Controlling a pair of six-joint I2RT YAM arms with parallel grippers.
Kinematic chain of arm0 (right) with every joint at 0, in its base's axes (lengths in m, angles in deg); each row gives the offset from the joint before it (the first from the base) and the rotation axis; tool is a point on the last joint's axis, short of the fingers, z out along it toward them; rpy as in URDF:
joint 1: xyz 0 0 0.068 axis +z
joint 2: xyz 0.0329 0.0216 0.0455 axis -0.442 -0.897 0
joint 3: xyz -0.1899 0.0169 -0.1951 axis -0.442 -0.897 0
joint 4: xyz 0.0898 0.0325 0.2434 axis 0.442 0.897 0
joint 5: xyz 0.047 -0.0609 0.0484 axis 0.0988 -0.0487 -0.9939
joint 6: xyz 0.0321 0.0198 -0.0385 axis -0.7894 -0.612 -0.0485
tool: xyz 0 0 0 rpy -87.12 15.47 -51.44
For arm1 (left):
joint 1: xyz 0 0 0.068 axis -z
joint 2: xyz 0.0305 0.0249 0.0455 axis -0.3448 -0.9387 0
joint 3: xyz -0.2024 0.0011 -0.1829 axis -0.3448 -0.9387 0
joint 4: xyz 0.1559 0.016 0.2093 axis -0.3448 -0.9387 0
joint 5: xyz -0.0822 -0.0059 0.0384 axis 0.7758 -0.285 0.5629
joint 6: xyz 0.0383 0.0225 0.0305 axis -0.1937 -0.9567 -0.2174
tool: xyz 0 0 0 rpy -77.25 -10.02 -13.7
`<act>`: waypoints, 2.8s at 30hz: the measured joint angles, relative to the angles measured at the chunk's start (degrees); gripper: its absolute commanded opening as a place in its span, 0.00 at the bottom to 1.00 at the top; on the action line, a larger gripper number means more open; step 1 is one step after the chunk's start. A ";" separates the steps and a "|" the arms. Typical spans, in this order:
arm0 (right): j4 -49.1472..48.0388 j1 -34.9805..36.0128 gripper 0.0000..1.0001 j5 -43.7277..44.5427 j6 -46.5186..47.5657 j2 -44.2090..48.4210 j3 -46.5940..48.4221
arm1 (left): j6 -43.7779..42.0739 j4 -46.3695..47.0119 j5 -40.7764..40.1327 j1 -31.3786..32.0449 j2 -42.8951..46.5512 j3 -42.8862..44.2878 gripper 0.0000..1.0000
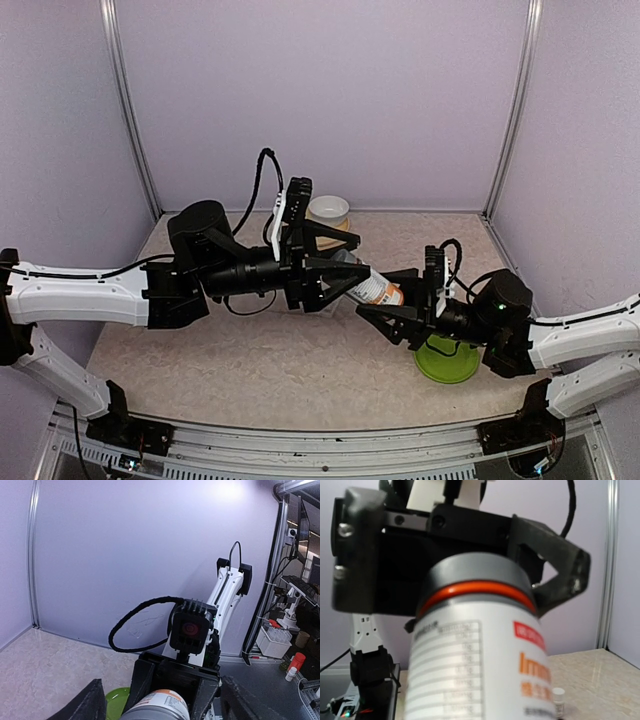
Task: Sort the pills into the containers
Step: Unscrew the lid of the pill bottle from the pill bottle, then place the lid of the pill bottle at the center of the board.
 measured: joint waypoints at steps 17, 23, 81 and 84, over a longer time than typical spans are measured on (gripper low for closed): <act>1.29 0.61 0.07 3.67 1.03 1.64 -0.02 | 0.35 0.44 -2.71 -0.52 0.15 -1.57 0.61; 1.55 0.61 0.07 4.48 1.36 1.97 -0.04 | 0.61 0.46 -3.39 -0.57 0.50 -2.27 0.61; 1.36 -0.09 0.06 13.03 8.39 2.12 -3.93 | 19.17 -20.02 -29.66 -1.53 7.74 0.04 0.36; 1.11 -0.09 0.06 13.14 8.39 1.79 -3.93 | 18.21 -20.87 -32.50 -3.41 7.78 -1.29 0.36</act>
